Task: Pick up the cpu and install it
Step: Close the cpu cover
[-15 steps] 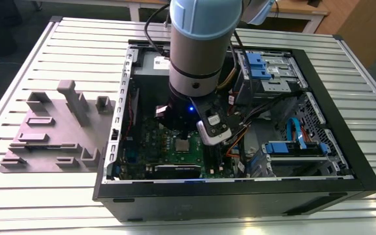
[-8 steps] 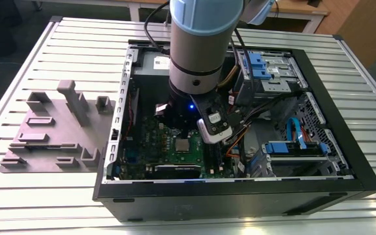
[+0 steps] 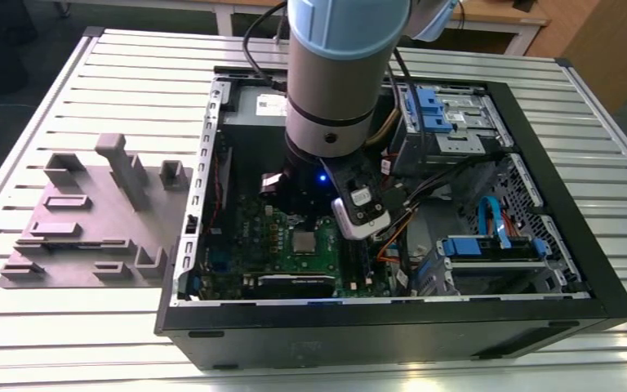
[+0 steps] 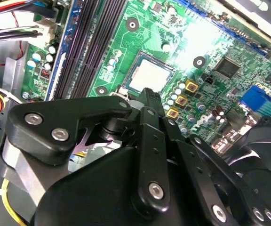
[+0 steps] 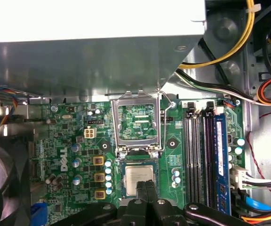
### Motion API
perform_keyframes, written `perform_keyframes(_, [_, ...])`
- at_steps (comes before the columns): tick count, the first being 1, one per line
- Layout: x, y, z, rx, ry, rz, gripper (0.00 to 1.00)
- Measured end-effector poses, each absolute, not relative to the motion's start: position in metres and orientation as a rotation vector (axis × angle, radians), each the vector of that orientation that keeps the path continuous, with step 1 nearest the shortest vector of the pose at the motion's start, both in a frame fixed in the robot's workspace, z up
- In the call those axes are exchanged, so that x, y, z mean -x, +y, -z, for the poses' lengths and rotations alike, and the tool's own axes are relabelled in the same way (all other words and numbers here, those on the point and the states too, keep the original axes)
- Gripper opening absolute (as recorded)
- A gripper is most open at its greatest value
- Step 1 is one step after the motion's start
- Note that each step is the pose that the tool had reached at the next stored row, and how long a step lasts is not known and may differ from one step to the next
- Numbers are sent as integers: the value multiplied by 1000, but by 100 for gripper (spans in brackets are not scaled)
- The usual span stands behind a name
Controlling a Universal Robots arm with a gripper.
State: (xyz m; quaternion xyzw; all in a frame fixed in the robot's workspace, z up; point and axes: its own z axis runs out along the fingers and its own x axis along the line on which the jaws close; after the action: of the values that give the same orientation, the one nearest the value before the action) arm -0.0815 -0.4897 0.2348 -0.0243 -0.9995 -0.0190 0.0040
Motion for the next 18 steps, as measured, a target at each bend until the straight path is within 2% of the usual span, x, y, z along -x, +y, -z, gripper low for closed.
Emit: perform_keyframes(18, [69, -489, -234, 76, -3132, 60, 10])
